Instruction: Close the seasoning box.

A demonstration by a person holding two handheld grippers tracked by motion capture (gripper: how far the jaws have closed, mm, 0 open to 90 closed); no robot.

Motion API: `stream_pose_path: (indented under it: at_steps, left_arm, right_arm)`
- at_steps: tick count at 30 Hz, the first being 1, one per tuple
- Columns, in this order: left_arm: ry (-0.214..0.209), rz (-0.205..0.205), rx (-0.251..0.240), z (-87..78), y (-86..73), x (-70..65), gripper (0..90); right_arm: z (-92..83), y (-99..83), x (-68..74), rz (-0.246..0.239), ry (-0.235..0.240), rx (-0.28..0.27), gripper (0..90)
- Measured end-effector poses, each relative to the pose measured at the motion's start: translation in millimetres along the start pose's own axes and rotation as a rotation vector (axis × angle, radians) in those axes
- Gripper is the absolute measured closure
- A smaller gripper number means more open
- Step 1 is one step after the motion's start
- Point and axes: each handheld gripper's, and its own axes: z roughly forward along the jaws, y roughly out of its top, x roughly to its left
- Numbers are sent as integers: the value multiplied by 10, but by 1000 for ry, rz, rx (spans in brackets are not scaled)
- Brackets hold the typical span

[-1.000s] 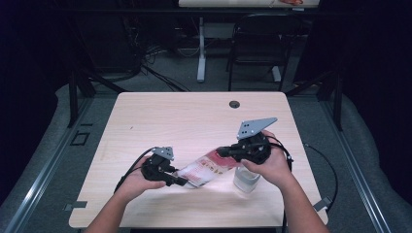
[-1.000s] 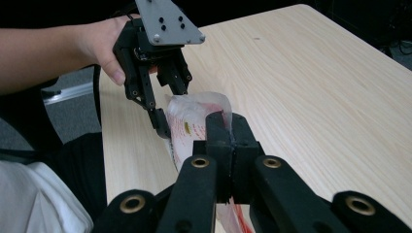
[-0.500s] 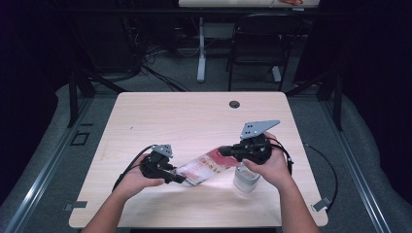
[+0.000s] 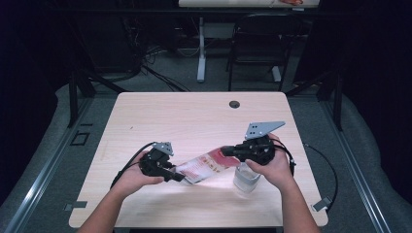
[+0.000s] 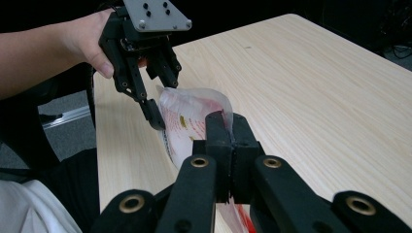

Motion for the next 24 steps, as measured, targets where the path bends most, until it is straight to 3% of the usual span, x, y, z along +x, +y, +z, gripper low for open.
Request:
stream_pose_path:
  at_steps: [12,15,24]
  left_arm:
    - [12,25,-3,-146,93,-61,662]
    - [-12,27,-13,-166,112,-58,663]
    - [-6,37,-12,-236,179,-91,665]
  right_arm:
    - [-107,-35,-24,28,15,-36,899]
    - [-131,-50,-36,41,22,-49,899]
    - [-191,-64,-47,46,21,-62,899]
